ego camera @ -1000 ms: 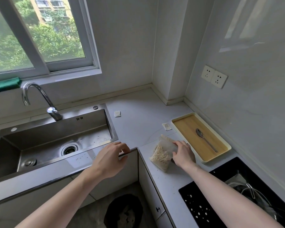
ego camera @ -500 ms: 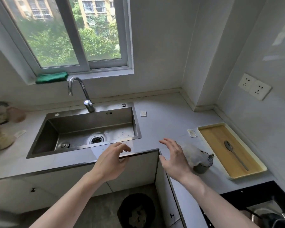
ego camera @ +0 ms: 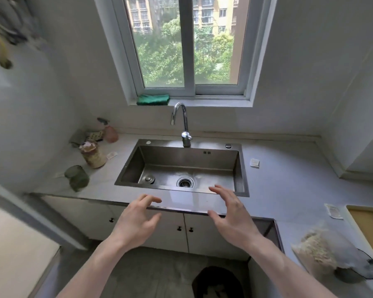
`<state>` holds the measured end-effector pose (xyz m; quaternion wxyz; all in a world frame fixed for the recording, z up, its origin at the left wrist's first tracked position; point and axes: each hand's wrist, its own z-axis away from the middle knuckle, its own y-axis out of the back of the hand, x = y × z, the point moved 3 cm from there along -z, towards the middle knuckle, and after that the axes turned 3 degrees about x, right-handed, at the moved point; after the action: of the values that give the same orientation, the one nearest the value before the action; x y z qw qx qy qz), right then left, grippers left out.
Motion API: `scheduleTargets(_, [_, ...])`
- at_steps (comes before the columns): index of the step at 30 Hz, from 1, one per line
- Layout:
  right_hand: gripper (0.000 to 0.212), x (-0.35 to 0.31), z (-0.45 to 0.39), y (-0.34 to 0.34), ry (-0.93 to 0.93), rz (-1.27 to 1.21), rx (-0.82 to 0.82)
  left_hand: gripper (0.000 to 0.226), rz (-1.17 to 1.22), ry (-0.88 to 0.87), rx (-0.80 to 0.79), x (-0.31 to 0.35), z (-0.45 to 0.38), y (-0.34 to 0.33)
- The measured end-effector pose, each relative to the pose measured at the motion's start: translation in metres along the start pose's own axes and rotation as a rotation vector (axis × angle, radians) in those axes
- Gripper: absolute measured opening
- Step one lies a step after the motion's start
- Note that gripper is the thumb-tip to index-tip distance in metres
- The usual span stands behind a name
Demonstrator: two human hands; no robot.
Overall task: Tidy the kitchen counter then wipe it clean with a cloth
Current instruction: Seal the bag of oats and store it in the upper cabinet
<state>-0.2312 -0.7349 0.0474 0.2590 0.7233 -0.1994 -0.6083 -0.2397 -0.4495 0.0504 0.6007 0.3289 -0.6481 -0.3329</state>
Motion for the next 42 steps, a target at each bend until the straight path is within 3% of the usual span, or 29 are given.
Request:
scheduleTargets(18, [0.059,-0.149,-0.100,-0.200,0.055,-0.018,-0.118,0.032,-0.029,0.135,0.064,-0.209,-0.031,0.162])
scheduleTargets(33, [0.058,-0.154,-0.204,-0.244,0.037,0.021,-0.109,0.034,-0.026,0.107,0.063,-0.272,-0.138,0.190])
scheduleTargets(42, [0.059,-0.134,-0.313,-0.276,0.025,-0.005,-0.161,0.048,-0.101,0.245,0.058,-0.329,-0.246,0.203])
